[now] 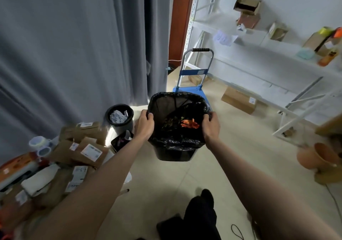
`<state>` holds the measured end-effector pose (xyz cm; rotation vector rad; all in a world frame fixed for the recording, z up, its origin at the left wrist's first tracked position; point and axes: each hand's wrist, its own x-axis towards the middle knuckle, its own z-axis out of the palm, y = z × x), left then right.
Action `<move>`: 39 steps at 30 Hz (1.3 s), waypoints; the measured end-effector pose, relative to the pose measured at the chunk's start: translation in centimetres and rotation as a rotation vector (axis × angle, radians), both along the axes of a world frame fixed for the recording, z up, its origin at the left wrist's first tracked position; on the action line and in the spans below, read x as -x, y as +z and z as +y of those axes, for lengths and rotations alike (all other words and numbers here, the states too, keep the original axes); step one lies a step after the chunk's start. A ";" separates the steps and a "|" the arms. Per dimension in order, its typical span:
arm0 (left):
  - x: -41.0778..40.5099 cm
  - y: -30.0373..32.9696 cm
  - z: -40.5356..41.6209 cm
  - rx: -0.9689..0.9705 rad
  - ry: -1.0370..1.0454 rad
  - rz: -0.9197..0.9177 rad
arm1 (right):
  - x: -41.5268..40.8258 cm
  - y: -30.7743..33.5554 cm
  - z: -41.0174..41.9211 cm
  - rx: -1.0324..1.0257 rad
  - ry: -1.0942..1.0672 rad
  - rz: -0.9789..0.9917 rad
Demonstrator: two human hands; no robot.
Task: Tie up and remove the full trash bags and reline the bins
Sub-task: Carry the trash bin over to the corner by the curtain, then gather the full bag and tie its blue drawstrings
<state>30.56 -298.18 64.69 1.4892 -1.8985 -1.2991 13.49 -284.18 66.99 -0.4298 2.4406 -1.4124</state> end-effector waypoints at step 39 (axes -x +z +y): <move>12.5 -56.2 -11.6 -0.329 0.421 -0.391 | 19.7 -57.9 -20.9 -0.402 0.738 -0.220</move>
